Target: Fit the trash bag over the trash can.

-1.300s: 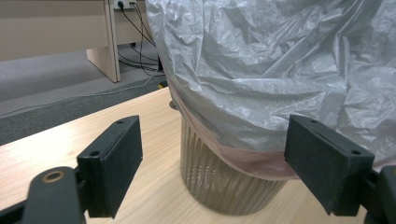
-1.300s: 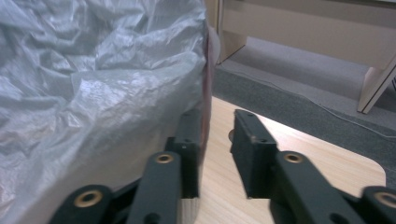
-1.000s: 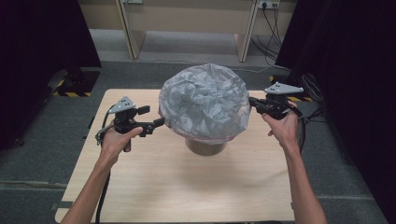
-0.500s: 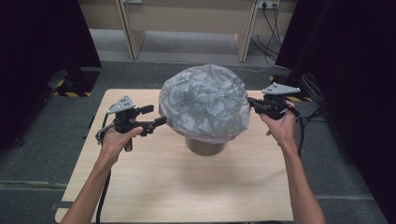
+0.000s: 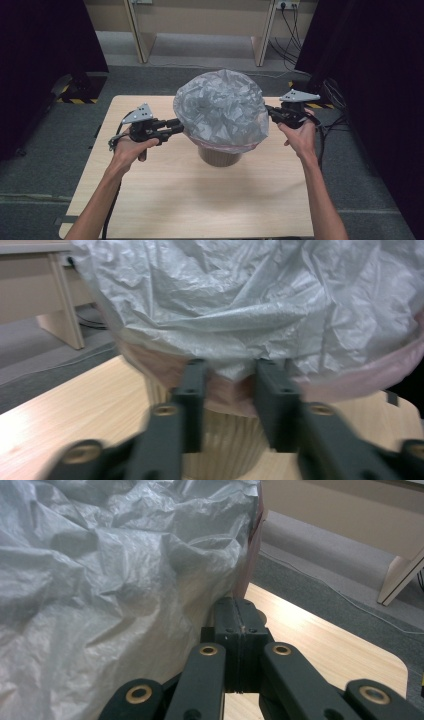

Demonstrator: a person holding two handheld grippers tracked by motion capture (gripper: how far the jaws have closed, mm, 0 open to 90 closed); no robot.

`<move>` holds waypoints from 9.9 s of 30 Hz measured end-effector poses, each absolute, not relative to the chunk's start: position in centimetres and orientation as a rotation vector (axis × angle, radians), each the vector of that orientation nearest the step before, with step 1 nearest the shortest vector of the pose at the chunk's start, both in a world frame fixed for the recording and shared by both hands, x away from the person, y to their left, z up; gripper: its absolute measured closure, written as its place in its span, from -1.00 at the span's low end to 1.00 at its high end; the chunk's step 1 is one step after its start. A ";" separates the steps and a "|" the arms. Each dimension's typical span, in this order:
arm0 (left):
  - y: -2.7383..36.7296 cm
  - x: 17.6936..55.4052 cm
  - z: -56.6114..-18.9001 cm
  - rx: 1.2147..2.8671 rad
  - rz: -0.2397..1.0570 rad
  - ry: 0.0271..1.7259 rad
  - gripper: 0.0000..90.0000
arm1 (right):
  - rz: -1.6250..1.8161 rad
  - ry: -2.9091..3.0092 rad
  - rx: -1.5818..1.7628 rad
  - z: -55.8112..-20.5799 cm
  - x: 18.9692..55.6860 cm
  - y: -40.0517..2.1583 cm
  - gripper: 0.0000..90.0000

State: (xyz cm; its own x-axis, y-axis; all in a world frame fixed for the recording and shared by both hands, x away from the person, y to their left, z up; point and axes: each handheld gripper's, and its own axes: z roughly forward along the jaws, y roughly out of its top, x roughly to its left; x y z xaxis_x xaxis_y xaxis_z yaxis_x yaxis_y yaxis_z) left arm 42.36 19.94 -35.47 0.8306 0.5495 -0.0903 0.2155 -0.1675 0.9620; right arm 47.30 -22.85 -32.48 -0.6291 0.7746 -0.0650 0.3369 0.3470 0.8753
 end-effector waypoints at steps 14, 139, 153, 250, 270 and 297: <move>20.0 42.1 -35.5 1.768 0.354 0.606 1.00 | 1.211 2.138 0.973 -32.6 47.4 -23.2 1.00; 15.6 45.4 -51.8 2.143 0.517 0.831 1.00 | 0.999 2.325 1.251 -50.6 58.0 -21.7 1.00; 18.1 42.6 -48.5 1.952 0.584 0.883 -0.01 | 1.119 2.210 1.375 -48.8 57.9 -23.0 -0.15; 24.3 39.3 -52.2 2.066 0.480 1.124 -0.68 | 0.771 2.471 1.319 -32.4 56.8 -4.5 -0.50; 24.3 39.3 -52.2 2.072 0.474 1.113 -0.68 | 0.708 2.353 1.441 -31.6 56.3 -7.3 -0.39; 24.3 39.3 -52.2 2.074 0.473 1.111 -0.68 | 1.033 2.214 1.330 -25.0 54.1 -8.6 -0.54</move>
State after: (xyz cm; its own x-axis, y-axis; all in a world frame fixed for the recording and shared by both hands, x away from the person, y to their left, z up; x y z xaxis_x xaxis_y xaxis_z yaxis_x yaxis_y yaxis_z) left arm 39.26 24.32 -52.17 0.5602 0.8282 -0.0166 0.5616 -0.3649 0.7426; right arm 54.15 -8.56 -25.00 -0.4935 0.8674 0.0640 0.6062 0.2903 0.7404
